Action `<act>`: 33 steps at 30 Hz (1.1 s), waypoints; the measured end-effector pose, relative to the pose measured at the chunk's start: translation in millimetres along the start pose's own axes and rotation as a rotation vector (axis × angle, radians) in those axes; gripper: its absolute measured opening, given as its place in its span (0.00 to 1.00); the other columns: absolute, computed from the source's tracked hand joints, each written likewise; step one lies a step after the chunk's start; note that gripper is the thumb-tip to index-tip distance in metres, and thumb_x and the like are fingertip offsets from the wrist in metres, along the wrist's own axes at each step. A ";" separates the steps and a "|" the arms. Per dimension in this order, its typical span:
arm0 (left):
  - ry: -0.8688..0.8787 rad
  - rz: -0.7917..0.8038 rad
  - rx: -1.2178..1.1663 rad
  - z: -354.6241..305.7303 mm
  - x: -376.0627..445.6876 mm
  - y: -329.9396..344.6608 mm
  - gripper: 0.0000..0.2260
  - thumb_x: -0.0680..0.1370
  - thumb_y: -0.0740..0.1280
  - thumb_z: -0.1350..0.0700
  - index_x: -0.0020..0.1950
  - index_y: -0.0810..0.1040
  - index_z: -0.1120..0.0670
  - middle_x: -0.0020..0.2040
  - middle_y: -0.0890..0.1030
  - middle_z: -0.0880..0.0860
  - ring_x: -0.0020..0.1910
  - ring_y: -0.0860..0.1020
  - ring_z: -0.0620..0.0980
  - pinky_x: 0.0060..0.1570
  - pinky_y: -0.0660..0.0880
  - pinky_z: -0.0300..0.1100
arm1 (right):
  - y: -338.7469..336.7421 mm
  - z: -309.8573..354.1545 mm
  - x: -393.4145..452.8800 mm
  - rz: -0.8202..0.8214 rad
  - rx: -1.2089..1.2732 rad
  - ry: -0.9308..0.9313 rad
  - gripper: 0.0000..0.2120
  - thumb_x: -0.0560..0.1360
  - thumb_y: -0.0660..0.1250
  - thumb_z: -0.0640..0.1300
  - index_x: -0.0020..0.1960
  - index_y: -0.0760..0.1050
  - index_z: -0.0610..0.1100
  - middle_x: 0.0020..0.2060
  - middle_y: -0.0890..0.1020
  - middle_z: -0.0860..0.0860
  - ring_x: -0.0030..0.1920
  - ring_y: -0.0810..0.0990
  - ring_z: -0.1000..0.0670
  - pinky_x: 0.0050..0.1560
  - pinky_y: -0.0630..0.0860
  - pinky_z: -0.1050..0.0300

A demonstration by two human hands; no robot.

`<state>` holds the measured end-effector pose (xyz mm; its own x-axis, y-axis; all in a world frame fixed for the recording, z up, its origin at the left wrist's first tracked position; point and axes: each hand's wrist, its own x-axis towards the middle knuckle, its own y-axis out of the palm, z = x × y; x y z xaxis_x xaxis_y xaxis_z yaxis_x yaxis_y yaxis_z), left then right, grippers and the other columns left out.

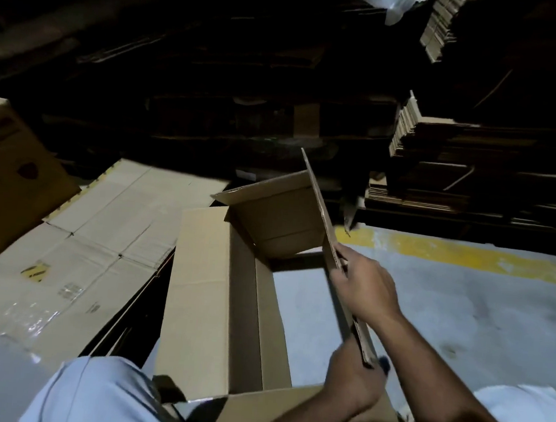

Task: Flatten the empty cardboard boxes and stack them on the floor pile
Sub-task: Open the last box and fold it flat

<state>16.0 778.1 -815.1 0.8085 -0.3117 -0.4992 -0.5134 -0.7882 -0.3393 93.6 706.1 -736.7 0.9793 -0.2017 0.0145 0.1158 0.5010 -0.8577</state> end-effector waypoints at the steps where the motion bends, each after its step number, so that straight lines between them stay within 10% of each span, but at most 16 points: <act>1: -0.007 -0.068 -0.037 -9.3 -4.4 -6.4 0.18 0.72 0.61 0.45 0.58 0.79 0.50 0.53 0.83 0.51 0.52 0.81 0.52 0.51 0.79 0.45 | -1.9 0.5 0.0 0.040 0.129 0.007 0.24 0.80 0.63 0.48 0.75 0.68 0.56 0.54 0.84 0.51 0.50 0.81 0.47 0.42 0.74 0.57; 5: 0.051 -0.188 -0.219 -36.5 -1.9 -48.8 0.08 0.77 0.62 0.50 0.47 0.81 0.47 0.47 0.84 0.48 0.48 0.81 0.50 0.52 0.79 0.47 | -15.0 -1.5 1.7 0.130 0.624 0.036 0.17 0.81 0.65 0.51 0.69 0.77 0.51 0.64 0.80 0.55 0.63 0.77 0.54 0.60 0.72 0.60; 11: 0.162 -0.186 -0.673 -99.9 -12.7 -150.1 0.12 0.82 0.60 0.60 0.41 0.78 0.58 0.31 0.83 0.54 0.25 0.79 0.44 0.24 0.70 0.31 | -26.4 -23.1 -2.4 0.048 0.403 -0.076 0.25 0.79 0.63 0.60 0.74 0.70 0.55 0.72 0.71 0.57 0.73 0.67 0.53 0.72 0.65 0.50; 16: 0.232 -0.127 -0.940 -109.1 -21.5 -222.6 0.07 0.83 0.56 0.63 0.47 0.72 0.62 0.43 0.82 0.62 0.35 0.85 0.51 0.32 0.79 0.37 | -39.6 -23.9 -0.3 -0.028 -0.007 -0.302 0.52 0.66 0.73 0.69 0.81 0.51 0.55 0.76 0.53 0.63 0.76 0.49 0.61 0.77 0.39 0.54; 23: -0.030 0.037 -1.217 -37.4 -21.5 -247.1 0.09 0.75 0.61 0.59 0.53 0.68 0.60 0.40 0.76 0.64 0.27 0.82 0.55 0.22 0.76 0.36 | 0.4 -49.4 -13.6 -0.015 -0.305 -0.231 0.51 0.64 0.78 0.61 0.80 0.57 0.53 0.76 0.65 0.55 0.74 0.64 0.51 0.73 0.61 0.53; 27: -0.114 -0.083 -1.298 3.3 -15.2 -235.0 0.14 0.79 0.60 0.61 0.42 0.78 0.70 0.38 0.81 0.67 0.28 0.83 0.58 0.23 0.77 0.37 | 22.1 -52.3 -16.7 -0.033 -0.340 -0.249 0.28 0.69 0.77 0.52 0.68 0.76 0.54 0.63 0.80 0.55 0.62 0.78 0.49 0.57 0.75 0.53; 30: -0.217 -0.104 -1.299 39.3 -12.1 -231.1 0.25 0.69 0.71 0.64 0.65 0.71 0.70 0.44 0.83 0.71 0.36 0.86 0.60 0.26 0.79 0.36 | 29.6 -50.7 -13.0 -0.106 -0.307 -0.278 0.11 0.75 0.70 0.49 0.57 0.81 0.53 0.53 0.84 0.54 0.55 0.81 0.48 0.49 0.77 0.54; 33: -0.242 -0.077 -1.366 50.3 -8.6 -230.0 0.26 0.70 0.66 0.62 0.68 0.69 0.67 0.43 0.83 0.70 0.34 0.86 0.58 0.20 0.75 0.34 | 43.2 -52.7 -8.8 0.077 -0.242 -0.338 0.37 0.71 0.73 0.60 0.75 0.68 0.49 0.73 0.72 0.52 0.73 0.69 0.49 0.74 0.64 0.49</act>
<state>112.7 988.8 -772.9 0.6804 -0.2560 -0.6867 0.3281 -0.7314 0.5978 81.3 685.1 -801.0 0.9876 0.1359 0.0788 0.0374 0.2839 -0.9581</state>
